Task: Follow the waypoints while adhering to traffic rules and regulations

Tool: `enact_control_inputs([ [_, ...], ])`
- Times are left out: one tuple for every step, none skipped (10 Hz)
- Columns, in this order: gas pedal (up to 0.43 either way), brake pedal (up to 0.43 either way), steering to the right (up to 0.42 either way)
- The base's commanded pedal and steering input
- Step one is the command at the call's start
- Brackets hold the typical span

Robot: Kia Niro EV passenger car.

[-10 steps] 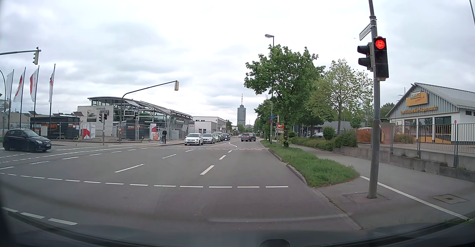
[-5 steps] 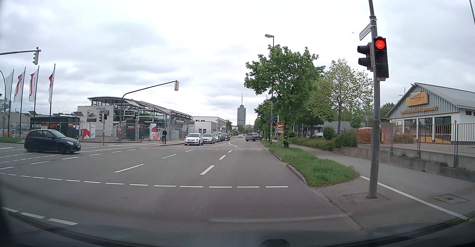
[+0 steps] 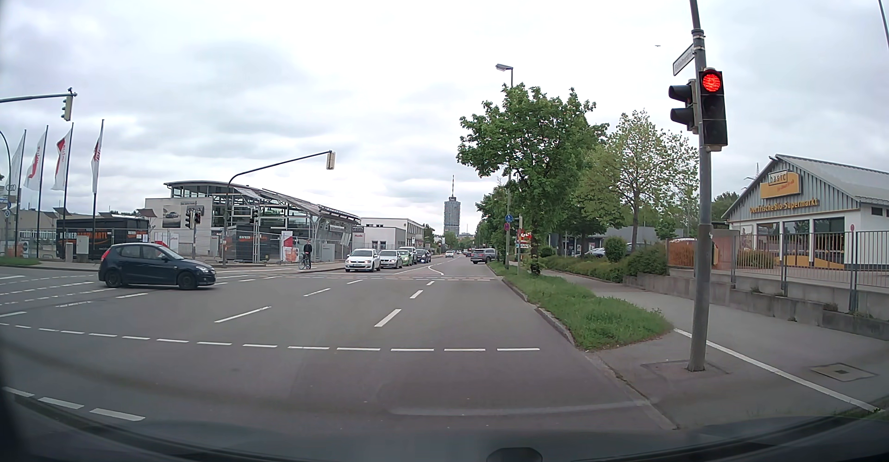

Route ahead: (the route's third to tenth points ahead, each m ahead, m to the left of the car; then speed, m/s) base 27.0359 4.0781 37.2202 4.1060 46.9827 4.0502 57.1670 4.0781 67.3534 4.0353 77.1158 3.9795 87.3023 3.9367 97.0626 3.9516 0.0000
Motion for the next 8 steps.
enact_control_inputs([
  [0.0, 0.268, 0.002],
  [0.0, 0.268, 0.002],
  [0.0, 0.268, 0.002],
  [0.0, 0.268, 0.002],
  [0.0, 0.268, 0.002],
  [0.0, 0.268, 0.002],
  [0.0, 0.268, 0.002],
  [0.0, 0.268, 0.002],
])
